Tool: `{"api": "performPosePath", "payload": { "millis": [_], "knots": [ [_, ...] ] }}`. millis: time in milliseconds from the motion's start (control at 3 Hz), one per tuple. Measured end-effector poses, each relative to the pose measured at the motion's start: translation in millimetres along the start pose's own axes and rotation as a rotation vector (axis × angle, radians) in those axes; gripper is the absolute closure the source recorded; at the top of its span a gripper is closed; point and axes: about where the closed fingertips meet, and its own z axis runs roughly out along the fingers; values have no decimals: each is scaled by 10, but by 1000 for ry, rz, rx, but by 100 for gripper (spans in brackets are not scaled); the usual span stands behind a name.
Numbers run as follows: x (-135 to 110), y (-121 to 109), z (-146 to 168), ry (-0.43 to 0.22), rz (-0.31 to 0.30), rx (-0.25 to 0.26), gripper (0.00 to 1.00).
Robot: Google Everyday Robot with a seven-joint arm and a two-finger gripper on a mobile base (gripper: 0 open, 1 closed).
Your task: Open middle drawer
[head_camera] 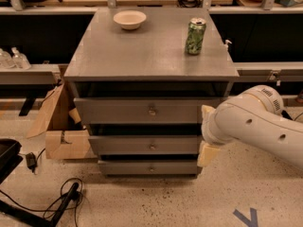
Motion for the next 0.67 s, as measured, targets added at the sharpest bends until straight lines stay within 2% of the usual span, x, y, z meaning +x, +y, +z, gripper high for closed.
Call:
{"api": "performPosePath", "payload": {
  "millis": [667],
  "knots": [
    [-87,511,787,28,-8,-108,0]
  ]
}}
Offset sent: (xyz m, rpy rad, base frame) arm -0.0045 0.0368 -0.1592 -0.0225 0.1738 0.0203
